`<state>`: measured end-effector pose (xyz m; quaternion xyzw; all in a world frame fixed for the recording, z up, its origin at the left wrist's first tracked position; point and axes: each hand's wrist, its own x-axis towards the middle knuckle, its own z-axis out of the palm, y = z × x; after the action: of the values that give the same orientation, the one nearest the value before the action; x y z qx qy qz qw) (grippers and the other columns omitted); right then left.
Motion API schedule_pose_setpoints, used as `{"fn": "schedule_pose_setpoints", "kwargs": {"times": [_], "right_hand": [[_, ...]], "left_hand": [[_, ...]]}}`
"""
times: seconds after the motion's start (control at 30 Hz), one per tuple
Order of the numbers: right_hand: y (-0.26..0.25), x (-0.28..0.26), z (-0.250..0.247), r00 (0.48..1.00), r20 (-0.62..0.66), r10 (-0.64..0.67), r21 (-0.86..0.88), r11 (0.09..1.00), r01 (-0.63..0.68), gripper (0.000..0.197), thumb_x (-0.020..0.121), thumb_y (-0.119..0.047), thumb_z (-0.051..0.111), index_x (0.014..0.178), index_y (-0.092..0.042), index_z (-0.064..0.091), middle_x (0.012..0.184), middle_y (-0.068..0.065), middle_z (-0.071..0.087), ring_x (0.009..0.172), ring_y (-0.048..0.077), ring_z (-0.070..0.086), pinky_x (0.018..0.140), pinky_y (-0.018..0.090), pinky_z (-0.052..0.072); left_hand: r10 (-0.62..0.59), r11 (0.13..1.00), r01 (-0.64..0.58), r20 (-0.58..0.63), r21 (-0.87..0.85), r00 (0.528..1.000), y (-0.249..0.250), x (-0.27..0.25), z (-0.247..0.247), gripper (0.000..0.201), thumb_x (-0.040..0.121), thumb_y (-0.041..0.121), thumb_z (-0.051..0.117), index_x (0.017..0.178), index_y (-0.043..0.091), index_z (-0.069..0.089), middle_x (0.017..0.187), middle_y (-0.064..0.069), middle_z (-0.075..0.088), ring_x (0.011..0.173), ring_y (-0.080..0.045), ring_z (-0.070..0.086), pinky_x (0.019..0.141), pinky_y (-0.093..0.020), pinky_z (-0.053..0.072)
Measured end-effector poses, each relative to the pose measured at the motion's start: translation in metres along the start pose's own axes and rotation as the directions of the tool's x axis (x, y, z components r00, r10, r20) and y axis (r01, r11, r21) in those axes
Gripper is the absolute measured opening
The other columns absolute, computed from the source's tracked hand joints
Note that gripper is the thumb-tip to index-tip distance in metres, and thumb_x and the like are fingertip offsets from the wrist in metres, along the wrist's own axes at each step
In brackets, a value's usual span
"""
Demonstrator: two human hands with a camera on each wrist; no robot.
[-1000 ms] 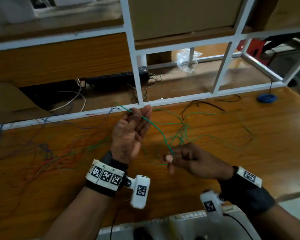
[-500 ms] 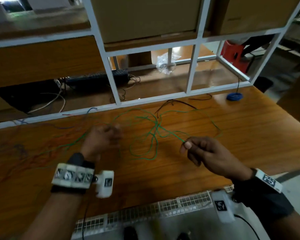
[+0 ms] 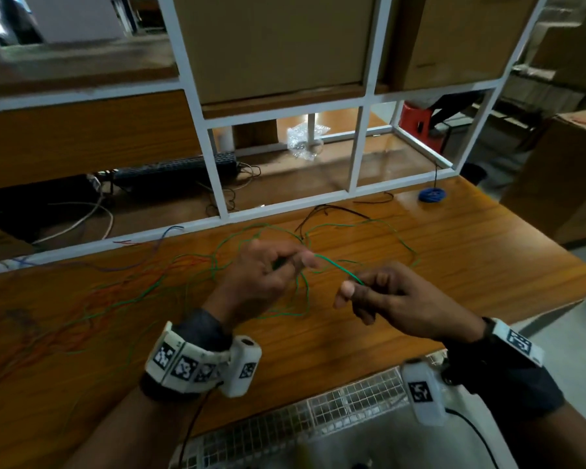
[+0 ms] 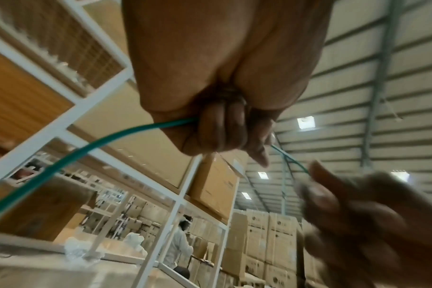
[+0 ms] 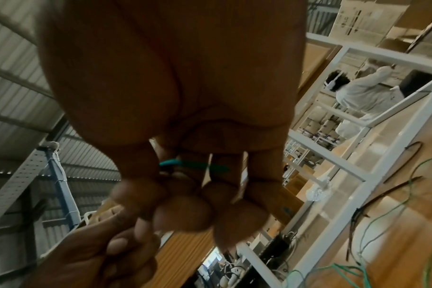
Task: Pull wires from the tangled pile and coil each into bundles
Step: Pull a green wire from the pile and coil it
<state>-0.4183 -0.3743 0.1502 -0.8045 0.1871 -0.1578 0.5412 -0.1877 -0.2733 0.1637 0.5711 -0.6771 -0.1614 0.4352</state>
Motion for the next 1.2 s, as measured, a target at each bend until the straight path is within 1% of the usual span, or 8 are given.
{"fn": "schedule_pose_setpoints", "kwargs": {"times": [0.13, 0.23, 0.33, 0.7, 0.9, 1.0, 1.1, 1.2], "right_hand": [[-0.005, -0.008, 0.01, 0.991, 0.072, 0.109, 0.223, 0.967, -0.123, 0.054, 0.098, -0.061, 0.051, 0.103, -0.014, 0.076, 0.076, 0.013, 0.07, 0.075, 0.034, 0.066, 0.074, 0.044, 0.05], [-0.011, -0.007, 0.007, 0.984, 0.058, 0.168, 0.328, 0.928, -0.177, 0.065, 0.104, -0.056, 0.03, 0.127, -0.01, 0.068, 0.11, 0.021, 0.075, 0.112, 0.039, 0.068, 0.1, 0.054, 0.048], [-0.016, -0.001, 0.003, 0.99, 0.061, 0.128, 0.388, 0.911, -0.142, 0.059, 0.106, -0.044, 0.034, 0.127, 0.003, 0.065, 0.116, 0.029, 0.072, 0.127, 0.04, 0.061, 0.117, 0.053, 0.039], [-0.022, 0.016, 0.035, 0.995, 0.091, 0.032, 0.874, 0.476, -0.096, 0.024, 0.094, -0.01, 0.071, 0.117, -0.003, 0.07, 0.129, 0.035, 0.063, 0.118, 0.043, 0.067, 0.092, 0.047, 0.06], [-0.031, 0.028, 0.043, 0.989, 0.128, 0.075, 0.877, 0.457, -0.148, 0.034, 0.107, -0.015, 0.044, 0.125, 0.0, 0.069, 0.129, 0.031, 0.066, 0.117, 0.036, 0.069, 0.095, 0.045, 0.06], [-0.036, 0.035, 0.041, 1.0, 0.029, 0.012, 0.884, 0.466, -0.031, 0.032, 0.105, -0.011, 0.044, 0.12, -0.001, 0.07, 0.131, 0.031, 0.064, 0.126, 0.037, 0.064, 0.109, 0.049, 0.05], [-0.045, 0.048, 0.028, 0.982, -0.184, -0.041, 0.901, 0.392, 0.186, 0.031, 0.103, -0.008, 0.042, 0.116, -0.001, 0.069, 0.132, 0.029, 0.064, 0.129, 0.036, 0.062, 0.112, 0.046, 0.048], [-0.045, 0.07, 0.005, 0.895, -0.443, 0.056, 0.828, 0.409, 0.384, 0.028, 0.105, -0.008, 0.039, 0.123, -0.003, 0.06, 0.127, 0.02, 0.07, 0.135, 0.035, 0.057, 0.117, 0.045, 0.042]], "left_hand": [[-0.051, 0.999, 0.051, 0.074, 0.003, 0.996, -0.011, 0.016, -0.019, 0.018, 0.095, 0.03, 0.065, 0.09, 0.021, 0.08, 0.061, 0.026, 0.06, 0.054, 0.004, 0.05, 0.052, -0.012, 0.035], [-0.047, 0.999, 0.051, 0.209, -0.013, 0.977, -0.017, 0.021, -0.018, 0.017, 0.093, 0.042, 0.064, 0.088, 0.033, 0.078, 0.065, 0.021, 0.063, 0.058, -0.001, 0.052, 0.056, -0.027, 0.04], [-0.03, 0.999, 0.041, 0.315, -0.03, 0.949, -0.014, 0.031, -0.019, 0.015, 0.095, 0.03, 0.066, 0.093, 0.024, 0.079, 0.076, 0.022, 0.069, 0.072, 0.0, 0.062, 0.064, -0.018, 0.044], [0.036, 0.994, -0.001, 0.334, -0.106, 0.942, -0.013, 0.068, -0.015, 0.019, 0.097, 0.025, 0.064, 0.106, 0.013, 0.077, 0.085, 0.001, 0.074, 0.074, -0.015, 0.068, 0.064, -0.033, 0.053], [0.036, 0.996, -0.004, 0.343, -0.093, 0.939, -0.023, 0.075, -0.009, 0.021, 0.096, 0.025, 0.065, 0.109, 0.015, 0.077, 0.103, 0.012, 0.075, 0.091, 0.004, 0.068, 0.078, -0.015, 0.049], [0.064, 0.986, -0.009, 0.335, -0.164, 0.94, -0.023, 0.078, -0.012, 0.018, 0.097, 0.013, 0.063, 0.109, 0.007, 0.075, 0.103, 0.001, 0.077, 0.094, -0.008, 0.071, 0.082, -0.024, 0.054], [-0.059, 0.961, 0.128, 0.269, -0.246, 0.961, -0.022, 0.07, -0.003, 0.024, 0.096, -0.003, 0.056, 0.085, 0.013, 0.07, 0.068, 0.011, 0.071, 0.063, 0.004, 0.062, 0.061, -0.019, 0.049], [-0.126, 0.871, 0.216, 0.224, -0.441, 0.966, -0.032, 0.05, 0.024, 0.018, 0.091, 0.037, 0.066, 0.088, 0.023, 0.075, 0.056, 0.002, 0.053, 0.045, -0.012, 0.041, 0.045, -0.021, 0.03]]}}
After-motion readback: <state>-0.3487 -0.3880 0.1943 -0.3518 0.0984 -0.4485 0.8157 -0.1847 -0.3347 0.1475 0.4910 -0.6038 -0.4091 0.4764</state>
